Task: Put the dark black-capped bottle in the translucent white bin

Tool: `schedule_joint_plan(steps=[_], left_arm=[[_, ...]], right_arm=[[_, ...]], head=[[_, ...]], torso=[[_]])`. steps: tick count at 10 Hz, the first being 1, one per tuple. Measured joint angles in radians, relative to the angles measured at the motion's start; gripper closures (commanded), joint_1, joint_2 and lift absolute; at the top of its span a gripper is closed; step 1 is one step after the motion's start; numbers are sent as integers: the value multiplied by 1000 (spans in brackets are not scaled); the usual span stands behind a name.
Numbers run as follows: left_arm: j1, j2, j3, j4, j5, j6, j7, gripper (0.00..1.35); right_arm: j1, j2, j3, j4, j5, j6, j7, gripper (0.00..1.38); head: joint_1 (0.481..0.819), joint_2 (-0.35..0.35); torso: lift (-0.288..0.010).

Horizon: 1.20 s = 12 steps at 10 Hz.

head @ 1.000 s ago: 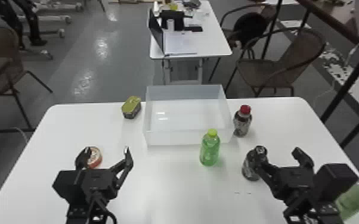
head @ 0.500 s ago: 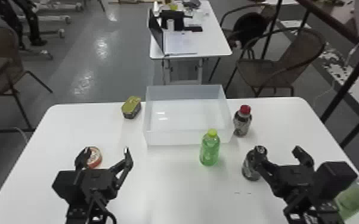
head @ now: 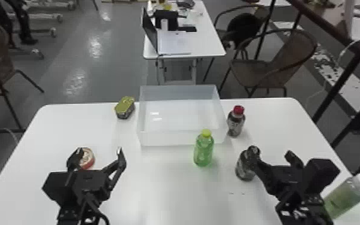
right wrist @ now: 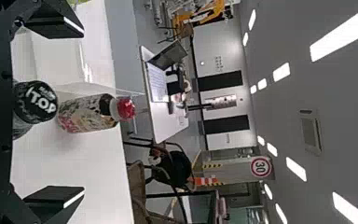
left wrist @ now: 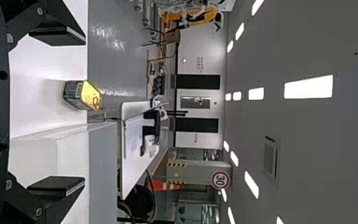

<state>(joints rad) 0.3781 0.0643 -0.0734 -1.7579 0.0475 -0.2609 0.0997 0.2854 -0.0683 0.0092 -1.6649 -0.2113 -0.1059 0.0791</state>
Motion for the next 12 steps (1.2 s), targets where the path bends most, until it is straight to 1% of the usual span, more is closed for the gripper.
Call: schedule_joint_plan(steps=[1, 2, 4, 5, 8, 10, 12], left_arm=[[1, -4, 2, 0, -1, -1, 0, 229], [1, -6, 3, 0, -2, -1, -1, 229], [1, -7, 4, 0, -2, -2, -2, 229], [1, -7, 4, 0, -2, -2, -2, 229], [1, -9, 5, 0, -1, 0, -2, 229], [1, -9, 6, 0, -1, -1, -3, 229], [1, -9, 7, 0, 0, -3, -4, 229]], right_arm=[[-8, -5, 0, 40, -12, 2, 40, 108], [-19, -14, 1, 67, -11, 18, 65, 110], [-39, -21, 4, 123, -18, 38, 92, 110], [-52, -23, 4, 152, -22, 46, 120, 110], [-82, -32, 4, 202, 22, 75, 136, 108], [-132, -41, 3, 259, 70, 97, 173, 108], [-183, -43, 3, 324, 91, 101, 183, 116]], head=[[695, -4], [695, 0], [695, 2], [695, 8], [695, 7], [695, 10], [695, 7]], torso=[[-37], [-37], [-37], [-37], [-37], [-37], [-37]])
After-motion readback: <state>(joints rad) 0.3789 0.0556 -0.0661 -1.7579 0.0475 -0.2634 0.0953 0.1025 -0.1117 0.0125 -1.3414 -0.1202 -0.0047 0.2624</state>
